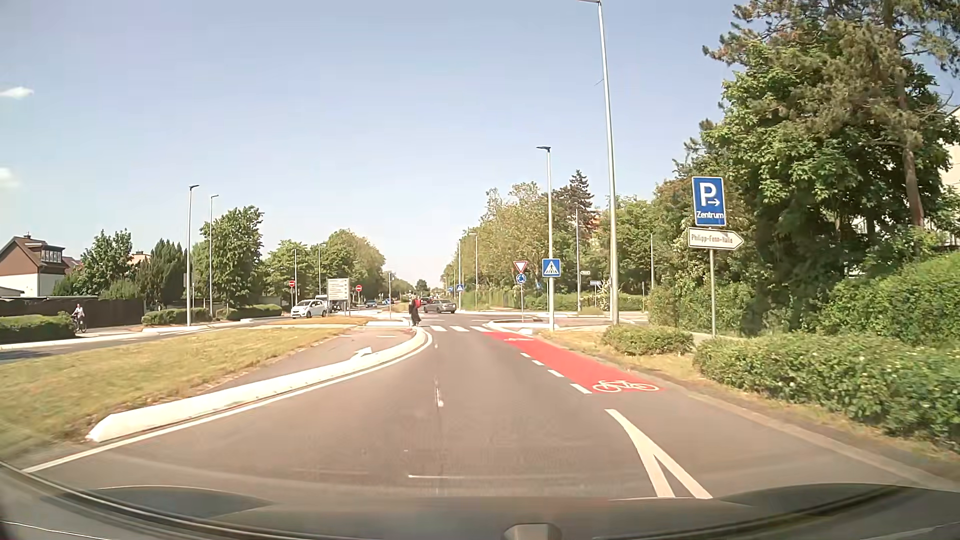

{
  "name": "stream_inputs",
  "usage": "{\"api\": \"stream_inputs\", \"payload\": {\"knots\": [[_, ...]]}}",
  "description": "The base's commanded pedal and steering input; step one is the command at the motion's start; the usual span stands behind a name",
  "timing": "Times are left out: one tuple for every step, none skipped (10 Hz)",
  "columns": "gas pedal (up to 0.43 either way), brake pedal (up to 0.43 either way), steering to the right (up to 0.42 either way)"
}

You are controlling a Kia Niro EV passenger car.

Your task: Follow the waypoints while adhering to traffic rules and regulations

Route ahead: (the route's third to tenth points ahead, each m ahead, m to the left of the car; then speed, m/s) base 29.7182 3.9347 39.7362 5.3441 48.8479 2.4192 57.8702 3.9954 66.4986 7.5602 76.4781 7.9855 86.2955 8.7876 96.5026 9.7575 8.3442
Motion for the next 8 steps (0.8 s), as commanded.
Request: {"api": "stream_inputs", "payload": {"knots": [[0.0, 0.189, 0.015], [0.0, 0.195, 0.018], [0.0, 0.195, 0.015], [0.0, 0.189, 0.012], [0.0, 0.195, 0.011], [0.0, 0.195, 0.011], [0.0, 0.195, 0.005], [0.0, 0.195, -0.004]]}}
